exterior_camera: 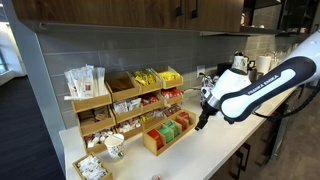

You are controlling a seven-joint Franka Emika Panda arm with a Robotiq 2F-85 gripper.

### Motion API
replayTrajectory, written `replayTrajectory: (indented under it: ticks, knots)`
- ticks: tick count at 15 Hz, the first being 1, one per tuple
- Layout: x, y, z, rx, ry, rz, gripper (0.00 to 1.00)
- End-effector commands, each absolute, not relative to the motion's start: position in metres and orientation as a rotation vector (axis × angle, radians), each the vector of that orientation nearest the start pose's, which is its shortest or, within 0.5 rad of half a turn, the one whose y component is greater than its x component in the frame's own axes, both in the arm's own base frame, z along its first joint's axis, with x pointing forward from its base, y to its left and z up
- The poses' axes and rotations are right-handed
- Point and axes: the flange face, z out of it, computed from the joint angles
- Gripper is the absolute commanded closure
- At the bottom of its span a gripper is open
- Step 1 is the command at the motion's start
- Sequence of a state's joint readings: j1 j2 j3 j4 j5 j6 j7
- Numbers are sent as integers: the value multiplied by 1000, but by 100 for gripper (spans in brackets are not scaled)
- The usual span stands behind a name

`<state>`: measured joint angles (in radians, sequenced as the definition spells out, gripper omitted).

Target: Pick up the red sachet from the kitchen counter and put it in the forwardmost tray in the second slot from the right

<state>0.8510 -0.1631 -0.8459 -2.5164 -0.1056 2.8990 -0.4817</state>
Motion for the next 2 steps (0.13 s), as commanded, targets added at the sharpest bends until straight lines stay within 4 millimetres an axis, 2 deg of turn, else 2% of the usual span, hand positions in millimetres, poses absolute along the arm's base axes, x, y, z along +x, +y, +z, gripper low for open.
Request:
replayTrajectory:
  ticks: [1, 2]
  knots:
    - [494, 7, 377, -2965, -851, -798, 0]
    - [494, 7, 379, -2960, -849, -806, 0]
